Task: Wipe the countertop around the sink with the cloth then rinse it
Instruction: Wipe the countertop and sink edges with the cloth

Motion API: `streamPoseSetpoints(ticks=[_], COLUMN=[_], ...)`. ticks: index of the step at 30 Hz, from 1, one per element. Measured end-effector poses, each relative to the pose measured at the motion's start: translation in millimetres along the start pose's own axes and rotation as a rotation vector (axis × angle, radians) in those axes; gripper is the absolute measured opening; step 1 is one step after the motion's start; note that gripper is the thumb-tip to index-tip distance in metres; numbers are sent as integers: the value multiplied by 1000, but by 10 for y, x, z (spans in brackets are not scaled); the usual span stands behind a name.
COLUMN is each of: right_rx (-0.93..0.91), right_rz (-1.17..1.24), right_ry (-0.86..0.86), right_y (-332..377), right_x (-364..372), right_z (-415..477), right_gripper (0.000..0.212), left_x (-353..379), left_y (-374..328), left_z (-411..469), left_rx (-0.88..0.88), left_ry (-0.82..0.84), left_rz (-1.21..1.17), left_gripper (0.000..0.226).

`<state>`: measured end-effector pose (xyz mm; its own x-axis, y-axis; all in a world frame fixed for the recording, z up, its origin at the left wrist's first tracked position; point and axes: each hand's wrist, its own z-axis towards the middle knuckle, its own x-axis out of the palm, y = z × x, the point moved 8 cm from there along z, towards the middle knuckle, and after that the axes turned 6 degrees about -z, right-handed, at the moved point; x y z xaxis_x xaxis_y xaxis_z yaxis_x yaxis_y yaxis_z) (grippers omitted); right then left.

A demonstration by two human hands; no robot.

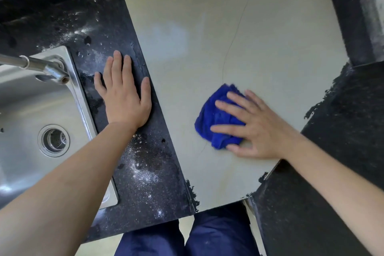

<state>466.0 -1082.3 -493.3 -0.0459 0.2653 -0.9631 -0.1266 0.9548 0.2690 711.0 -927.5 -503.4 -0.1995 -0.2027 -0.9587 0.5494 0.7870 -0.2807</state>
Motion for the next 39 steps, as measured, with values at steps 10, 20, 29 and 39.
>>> streamPoseSetpoints(ticks=[10,20,29,39], right_rx=[741,777,793,632], right_rz=[-52,67,70,59], right_ry=[-268,-203,-75,8], right_y=[-1297,833,1330,2058], right_x=[-369,225,390,619], right_z=[979,-556,-1085,-383], right_gripper=[56,46,51,54], left_x=[-20,-54,-205,-225], left_y=[-32,-78,-66,700], left_z=[-16,-40,-461,-1063], left_rx=[14,33,84,30], left_ry=[-8,-6,4,57], left_rz=[-12,-4,9,28], left_gripper=[65,82,74,72])
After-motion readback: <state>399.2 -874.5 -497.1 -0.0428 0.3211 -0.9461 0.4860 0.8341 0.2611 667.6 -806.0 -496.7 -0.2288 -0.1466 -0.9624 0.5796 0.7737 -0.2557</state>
